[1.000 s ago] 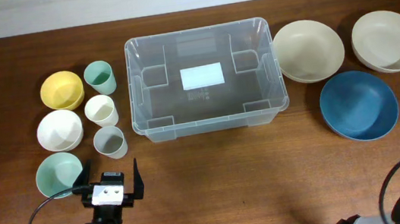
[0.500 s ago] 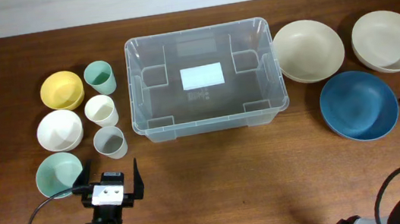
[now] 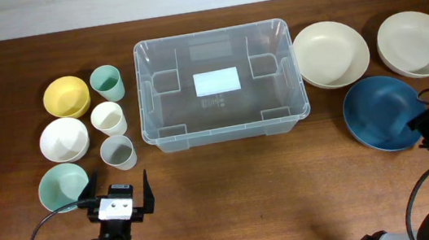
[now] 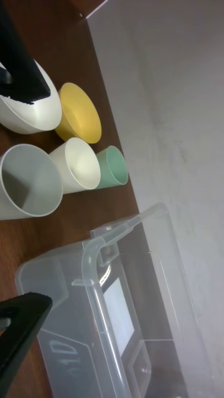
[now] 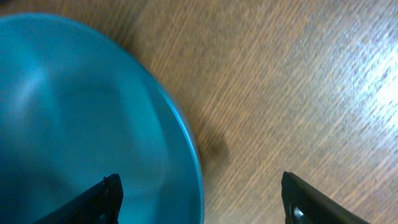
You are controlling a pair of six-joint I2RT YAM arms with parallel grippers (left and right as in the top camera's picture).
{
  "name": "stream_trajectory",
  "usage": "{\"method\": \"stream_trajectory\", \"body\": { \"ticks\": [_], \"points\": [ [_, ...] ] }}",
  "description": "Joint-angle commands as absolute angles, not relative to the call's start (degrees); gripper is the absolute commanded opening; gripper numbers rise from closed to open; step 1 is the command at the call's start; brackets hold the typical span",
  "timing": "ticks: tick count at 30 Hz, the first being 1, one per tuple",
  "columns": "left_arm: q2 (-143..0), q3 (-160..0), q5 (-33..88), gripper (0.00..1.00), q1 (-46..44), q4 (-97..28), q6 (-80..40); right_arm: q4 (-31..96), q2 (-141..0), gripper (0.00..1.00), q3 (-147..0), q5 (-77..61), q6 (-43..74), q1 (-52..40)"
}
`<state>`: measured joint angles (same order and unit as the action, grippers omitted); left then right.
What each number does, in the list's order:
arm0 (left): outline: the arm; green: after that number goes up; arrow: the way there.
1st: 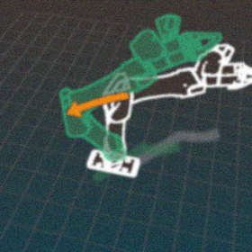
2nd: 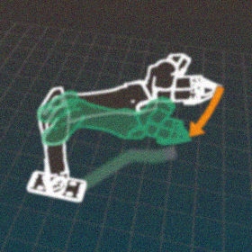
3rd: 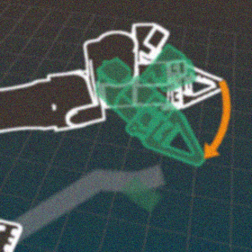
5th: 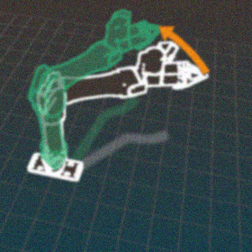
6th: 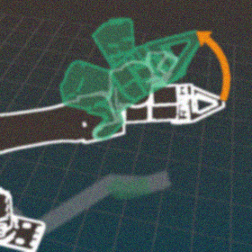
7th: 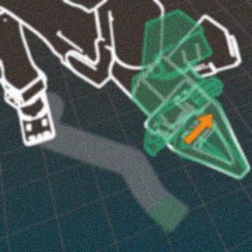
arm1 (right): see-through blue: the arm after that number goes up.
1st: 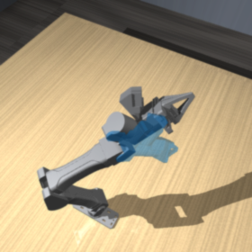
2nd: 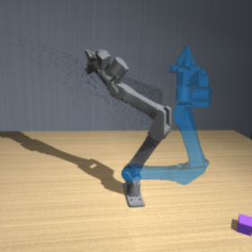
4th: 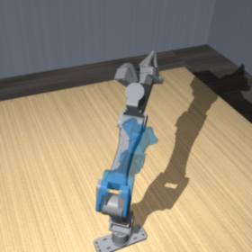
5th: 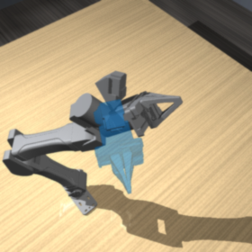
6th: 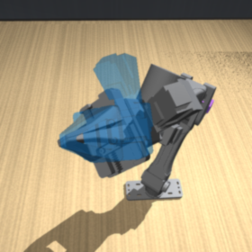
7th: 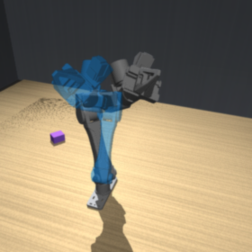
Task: Pack container
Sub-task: 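Close the right gripper on the dark blue bowl's rim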
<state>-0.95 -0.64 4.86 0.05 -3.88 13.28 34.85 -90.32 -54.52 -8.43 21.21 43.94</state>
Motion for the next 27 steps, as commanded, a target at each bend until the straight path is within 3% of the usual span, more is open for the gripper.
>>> {"method": "stream_trajectory", "body": {
  "ticks": [1, 20, 24, 27],
  "points": [
    [-0.91, -0.54, 4.67, 1.0, 0.27, -4.34, 13.56, 33.74, -91.11, 0.77, -54.11, -8.82, 21.5, 43.86],
    [-0.91, -0.54, 4.67, 1.0, 0.27, -4.34, 13.56, 29.91, -101.32, 0.74, -54.08, -11.84, 21.63, 43.4],
    [-0.89, -0.54, 4.67, 1.0, 0.27, -4.34, 13.56, 29.28, -101.32, 0.55, -54.11, -12.08, 21.67, 43.4],
    [-0.91, -0.54, 4.67, 1.0, 0.27, -4.34, 13.56, 29.12, -101.32, 0.52, -54.08, -12.29, 21.67, 43.42]
  ]
}}
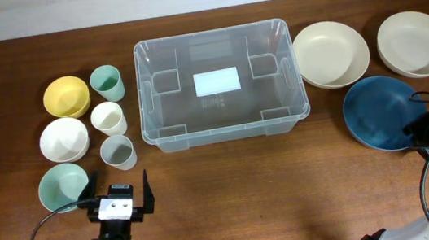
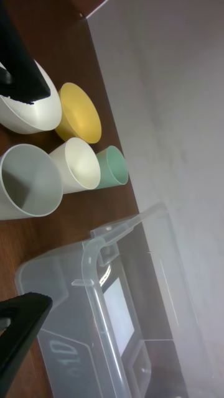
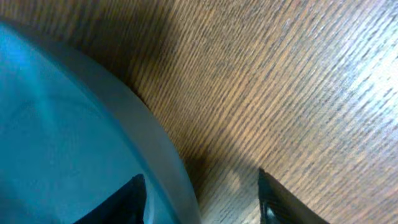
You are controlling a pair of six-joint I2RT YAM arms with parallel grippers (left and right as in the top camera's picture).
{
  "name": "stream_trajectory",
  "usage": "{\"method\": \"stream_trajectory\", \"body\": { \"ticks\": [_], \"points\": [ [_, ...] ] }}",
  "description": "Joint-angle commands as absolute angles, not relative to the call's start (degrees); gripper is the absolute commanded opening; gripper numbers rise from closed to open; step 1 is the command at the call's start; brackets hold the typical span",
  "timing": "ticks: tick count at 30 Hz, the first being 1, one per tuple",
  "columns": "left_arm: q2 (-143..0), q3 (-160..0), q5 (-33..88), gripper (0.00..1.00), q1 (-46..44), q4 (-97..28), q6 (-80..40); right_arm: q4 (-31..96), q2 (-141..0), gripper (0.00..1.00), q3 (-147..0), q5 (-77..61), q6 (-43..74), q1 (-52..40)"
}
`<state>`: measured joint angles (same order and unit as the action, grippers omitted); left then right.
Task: Pack container
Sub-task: 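Close the right gripper on the dark blue bowl's rim, then lift the dark blue bowl and carry it over the clear bin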
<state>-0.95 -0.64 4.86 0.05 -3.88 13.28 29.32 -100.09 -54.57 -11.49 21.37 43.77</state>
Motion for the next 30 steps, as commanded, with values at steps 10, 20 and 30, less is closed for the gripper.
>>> {"method": "stream_trajectory", "body": {
  "ticks": [10, 20, 30],
  "points": [
    [-0.89, -0.54, 4.67, 1.0, 0.27, -4.34, 13.56, 28.64, -101.32, 0.07, -54.08, -12.47, 22.59, 43.51],
    [-0.89, -0.54, 4.67, 1.0, 0.27, -4.34, 13.56, 29.78, -101.32, 0.04, -54.11, -17.1, 22.68, 46.37],
    [-0.91, -0.54, 4.67, 1.0, 0.27, -4.34, 13.56, 33.34, -101.19, 0.04, -54.11, -34.63, 17.74, 55.86]
  ]
}}
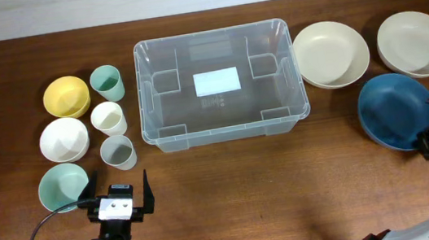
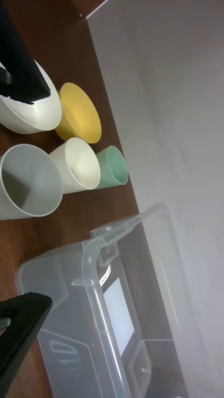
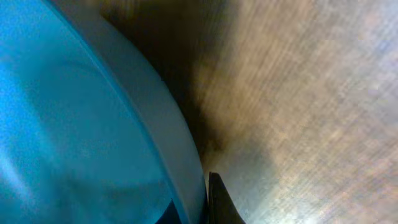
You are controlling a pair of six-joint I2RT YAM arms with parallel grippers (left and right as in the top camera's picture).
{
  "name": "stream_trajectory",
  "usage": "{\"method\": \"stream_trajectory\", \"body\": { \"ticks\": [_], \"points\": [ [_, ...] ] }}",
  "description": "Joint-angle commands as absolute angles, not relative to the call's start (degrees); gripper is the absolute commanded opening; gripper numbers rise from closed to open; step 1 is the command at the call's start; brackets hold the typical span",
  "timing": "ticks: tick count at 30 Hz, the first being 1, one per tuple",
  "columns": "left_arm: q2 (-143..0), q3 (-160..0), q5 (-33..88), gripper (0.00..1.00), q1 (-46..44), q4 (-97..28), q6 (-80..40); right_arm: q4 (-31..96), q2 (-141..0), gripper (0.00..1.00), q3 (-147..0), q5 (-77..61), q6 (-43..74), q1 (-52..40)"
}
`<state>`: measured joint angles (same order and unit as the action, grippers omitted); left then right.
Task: Pack container
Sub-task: 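Lift the dark blue bowl and carry it over the clear bin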
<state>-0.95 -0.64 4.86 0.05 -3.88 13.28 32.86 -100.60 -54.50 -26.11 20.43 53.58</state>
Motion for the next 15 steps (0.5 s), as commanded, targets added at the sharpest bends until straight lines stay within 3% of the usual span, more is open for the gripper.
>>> {"method": "stream_trajectory", "body": {
  "ticks": [1, 6, 15],
  "points": [
    [-0.91, -0.54, 4.67, 1.0, 0.27, -4.34, 13.56, 33.71, -101.06, 0.04, -54.11, -36.95, 16.53, 56.71],
    [-0.91, -0.54, 4.67, 1.0, 0.27, -4.34, 13.56, 35.86, -99.04, 0.04, -54.15, -46.87, 13.74, 59.33],
    [-0.89, -0.54, 4.67, 1.0, 0.27, -4.34, 13.56, 41.23, -87.66, 0.04, -57.45, -48.47, 13.78, 55.27]
  ]
}}
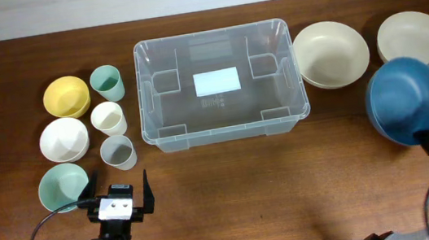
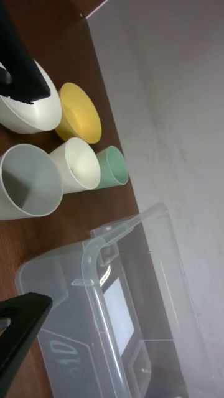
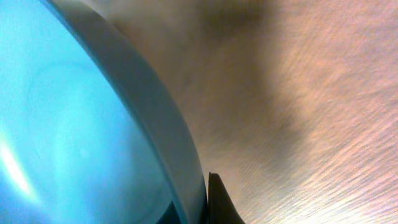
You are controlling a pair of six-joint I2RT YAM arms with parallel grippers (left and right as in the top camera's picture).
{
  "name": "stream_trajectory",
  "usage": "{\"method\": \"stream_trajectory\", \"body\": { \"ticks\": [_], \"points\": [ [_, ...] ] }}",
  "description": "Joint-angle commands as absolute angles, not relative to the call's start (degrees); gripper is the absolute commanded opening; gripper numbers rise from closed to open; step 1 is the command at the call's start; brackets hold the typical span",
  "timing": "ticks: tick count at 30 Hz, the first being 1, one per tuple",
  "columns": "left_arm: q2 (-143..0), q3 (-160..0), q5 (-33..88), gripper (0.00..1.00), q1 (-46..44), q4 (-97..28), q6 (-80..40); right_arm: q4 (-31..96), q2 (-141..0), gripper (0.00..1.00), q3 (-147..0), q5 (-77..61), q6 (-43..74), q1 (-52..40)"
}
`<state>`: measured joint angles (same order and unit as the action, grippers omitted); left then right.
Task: Pack container
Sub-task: 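Lift the dark blue bowl and carry it over the clear bin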
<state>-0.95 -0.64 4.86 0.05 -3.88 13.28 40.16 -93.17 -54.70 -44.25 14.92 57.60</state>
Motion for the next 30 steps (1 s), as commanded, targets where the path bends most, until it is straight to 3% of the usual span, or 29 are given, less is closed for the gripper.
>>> {"method": "stream_trajectory", "body": {
  "ticks": [1, 7, 15, 20, 30],
  "points": [
    [-0.89, -0.54, 4.67, 1.0, 0.27, -4.34, 13.56, 42.13, -86.02, 0.04, -58.65, -48.47, 13.96, 54.17],
    [-0.89, -0.54, 4.67, 1.0, 0.27, -4.34, 13.56, 44.12, -77.3, 0.04, -66.78, -43.27, 21.69, 42.98],
    [-0.89, -0.54, 4.67, 1.0, 0.27, -4.34, 13.56, 38.0, -76.05, 0.04, -74.26, -28.6, 30.52, 18.17],
    [-0.91, -0.54, 4.67, 1.0, 0.27, -4.34, 13.56, 31.16, -79.79, 0.04, -74.28, -20.6, 35.57, 6.2],
    [-0.89, -0.54, 4.67, 1.0, 0.27, -4.34, 13.56, 18.52, -93.71, 0.04, -74.28, -20.25, 39.99, -9.28]
  ]
}}
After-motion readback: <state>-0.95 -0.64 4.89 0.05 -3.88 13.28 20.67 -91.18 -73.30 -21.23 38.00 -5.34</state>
